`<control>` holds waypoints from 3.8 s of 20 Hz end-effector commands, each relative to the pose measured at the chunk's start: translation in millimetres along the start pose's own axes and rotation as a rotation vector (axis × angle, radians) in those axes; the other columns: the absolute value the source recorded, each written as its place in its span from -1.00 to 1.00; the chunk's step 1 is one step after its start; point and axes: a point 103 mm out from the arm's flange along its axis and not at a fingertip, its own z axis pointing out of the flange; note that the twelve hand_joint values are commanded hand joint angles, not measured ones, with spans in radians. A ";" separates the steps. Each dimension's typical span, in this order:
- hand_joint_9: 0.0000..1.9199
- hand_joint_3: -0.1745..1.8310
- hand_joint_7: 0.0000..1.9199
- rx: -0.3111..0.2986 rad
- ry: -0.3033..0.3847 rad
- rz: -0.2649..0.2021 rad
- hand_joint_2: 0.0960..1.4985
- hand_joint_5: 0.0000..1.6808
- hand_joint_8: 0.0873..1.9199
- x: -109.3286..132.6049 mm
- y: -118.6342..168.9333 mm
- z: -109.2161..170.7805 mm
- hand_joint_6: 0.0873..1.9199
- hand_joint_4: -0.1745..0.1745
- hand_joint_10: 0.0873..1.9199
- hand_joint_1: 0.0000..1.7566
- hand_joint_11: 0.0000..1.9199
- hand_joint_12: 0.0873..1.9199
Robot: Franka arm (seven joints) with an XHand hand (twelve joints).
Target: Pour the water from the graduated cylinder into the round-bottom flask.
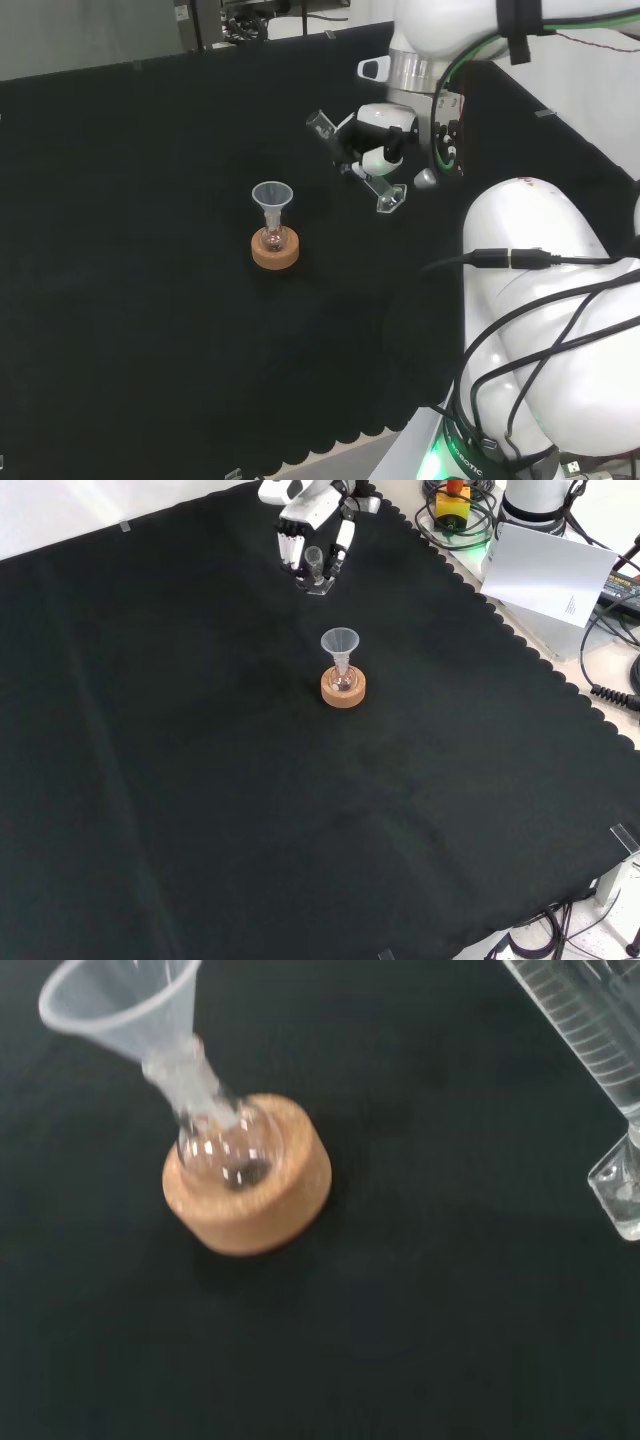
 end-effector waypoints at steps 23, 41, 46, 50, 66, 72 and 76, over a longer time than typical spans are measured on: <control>0.43 -0.83 -0.02 0.466 -0.291 0.043 0.50 0.08 0.10 22.2 7.5 -2.5 0.10 -1.00 -0.96 0.42 0.20 -0.15; 0.44 -0.83 0.00 0.659 -0.417 0.062 0.49 0.09 0.07 36.8 20.9 -3.0 0.08 -1.00 -0.97 0.42 0.21 -0.16; 0.45 -0.83 0.00 0.705 -0.418 0.072 0.49 0.09 0.07 38.5 24.9 -3.5 0.08 -1.00 -0.97 0.42 0.22 -0.17; 0.45 -0.83 0.00 0.759 -0.411 0.085 0.48 0.10 0.07 38.1 26.9 -5.7 0.07 -1.00 -0.97 0.42 0.22 -0.17; 0.46 -0.83 0.01 0.842 -0.433 0.112 0.48 0.10 0.06 43.6 33.8 -16.9 0.06 -1.00 -0.98 0.42 0.23 -0.18; 0.47 -0.83 0.01 0.861 -0.450 0.127 0.48 0.10 0.06 48.2 37.5 -21.9 0.06 -1.00 -0.98 0.43 0.23 -0.18; 0.47 -0.83 0.01 0.885 -0.459 0.139 0.48 0.11 0.05 50.6 39.2 -23.0 0.06 -1.00 -0.98 0.43 0.23 -0.18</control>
